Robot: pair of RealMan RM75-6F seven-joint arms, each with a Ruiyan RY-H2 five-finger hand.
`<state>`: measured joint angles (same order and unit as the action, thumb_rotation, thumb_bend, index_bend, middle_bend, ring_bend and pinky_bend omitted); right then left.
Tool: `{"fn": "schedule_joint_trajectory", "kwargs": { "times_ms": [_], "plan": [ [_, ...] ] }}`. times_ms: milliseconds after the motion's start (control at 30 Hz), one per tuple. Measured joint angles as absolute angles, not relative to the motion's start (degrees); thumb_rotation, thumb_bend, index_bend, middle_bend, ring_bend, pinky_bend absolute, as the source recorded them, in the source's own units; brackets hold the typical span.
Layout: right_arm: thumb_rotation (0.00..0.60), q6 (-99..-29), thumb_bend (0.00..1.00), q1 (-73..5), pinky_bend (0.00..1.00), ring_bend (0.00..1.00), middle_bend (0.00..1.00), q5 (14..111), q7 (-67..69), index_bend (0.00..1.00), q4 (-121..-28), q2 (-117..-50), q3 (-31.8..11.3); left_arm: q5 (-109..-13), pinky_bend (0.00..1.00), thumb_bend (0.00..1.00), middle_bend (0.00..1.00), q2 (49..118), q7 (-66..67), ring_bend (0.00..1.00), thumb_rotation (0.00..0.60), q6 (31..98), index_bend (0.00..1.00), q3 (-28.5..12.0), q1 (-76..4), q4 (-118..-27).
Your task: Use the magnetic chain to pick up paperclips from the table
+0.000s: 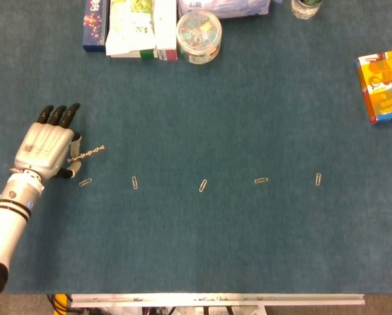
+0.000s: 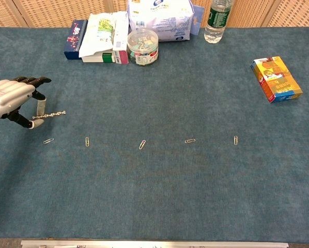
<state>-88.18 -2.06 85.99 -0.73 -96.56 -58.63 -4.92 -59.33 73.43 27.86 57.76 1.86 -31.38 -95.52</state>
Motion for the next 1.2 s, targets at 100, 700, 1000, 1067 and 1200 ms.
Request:
{"fn": "schedule_joint_trajectory", "kwargs": {
  "times_ms": [100,700,1000,1067,1200],
  "plan": [
    [0.6,-88.2,0.11,-2.1,0.16,0.11,0.16,86.1,-0.7,0.18,-96.6,-58.6,-4.9,-60.0,0.03,0.33,0.0,72.2,28.5,0.0,0.6,58.7,0.61,2.5,-30.8,-97.8],
    [0.6,-88.4,0.11,-2.0,0.16,0.11,0.16,86.6,-0.8,0.18,-96.9,-58.6,-4.7,-65.5,0.03,0.33,0.0,68.0,32.7,0.0,0.6,64.5,0.61,7.3,-25.8,-103.9],
    [0.6,-88.2,0.11,-2.0,0.16,0.11,0.16,86.4,-0.8,0.18,-96.9,-58.6,-4.7,-65.1,0.03,0.33,0.0,68.0,33.0,0.0,0.6,64.5,0.61,7.9,-24.1,-102.0],
    [0.6,-88.2,0.11,-2.1,0.16,0.11,0.16,86.4,-0.9,0.18,-96.9,-58.6,-4.7,-65.1,0.03,0.33,0.0,68.3,33.0,0.0,0.6,64.2,0.61,8.0,-23.9,-101.7],
    [0.6,-88.2,0.11,-2.1,0.16,0.11,0.16,86.4,-0.9,0.18,-96.9,-58.6,-4.7,-65.2,0.03,0.33,0.0,68.9,32.8,0.0,0.6,63.7,0.61,8.0,-23.6,-101.0]
  ]
}}
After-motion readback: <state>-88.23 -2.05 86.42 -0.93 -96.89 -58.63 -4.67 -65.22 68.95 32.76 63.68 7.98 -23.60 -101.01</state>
